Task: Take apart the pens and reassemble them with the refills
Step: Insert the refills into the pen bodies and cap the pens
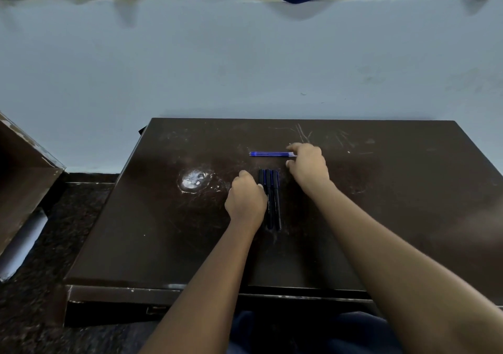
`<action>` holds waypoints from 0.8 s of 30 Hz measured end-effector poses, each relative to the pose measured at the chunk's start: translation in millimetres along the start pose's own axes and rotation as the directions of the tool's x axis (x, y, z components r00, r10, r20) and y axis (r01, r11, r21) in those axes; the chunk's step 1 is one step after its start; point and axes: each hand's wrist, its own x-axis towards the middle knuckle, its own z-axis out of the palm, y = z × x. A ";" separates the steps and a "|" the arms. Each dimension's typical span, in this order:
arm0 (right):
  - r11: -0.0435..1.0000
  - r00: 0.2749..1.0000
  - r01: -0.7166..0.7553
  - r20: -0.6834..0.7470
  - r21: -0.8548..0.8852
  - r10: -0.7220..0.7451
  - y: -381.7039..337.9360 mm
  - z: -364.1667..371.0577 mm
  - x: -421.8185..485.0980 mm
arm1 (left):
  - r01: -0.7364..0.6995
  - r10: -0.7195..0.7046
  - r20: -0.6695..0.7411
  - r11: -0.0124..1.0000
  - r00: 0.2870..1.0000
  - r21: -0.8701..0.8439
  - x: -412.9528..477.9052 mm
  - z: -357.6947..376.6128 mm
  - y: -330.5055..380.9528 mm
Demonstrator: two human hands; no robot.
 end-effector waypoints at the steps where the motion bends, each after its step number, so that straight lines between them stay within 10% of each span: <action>1: 0.998 0.999 0.042 0.034 -0.056 -0.040 -2.4 -1.8 8.4 | -0.008 0.008 -0.003 1.000 1.000 -0.003 0.1 -0.2 1.0; 10: 0.920 0.957 0.250 0.224 -0.302 -0.187 -11.7 15.1 48.4 | -0.064 0.064 0.008 0.998 0.998 0.002 -0.3 0.5 6.9; 24: 0.938 0.999 -0.002 0.041 -0.348 0.017 24.9 2.0 6.2 | -0.215 0.212 0.128 0.977 0.969 0.007 -18.9 10.0 28.4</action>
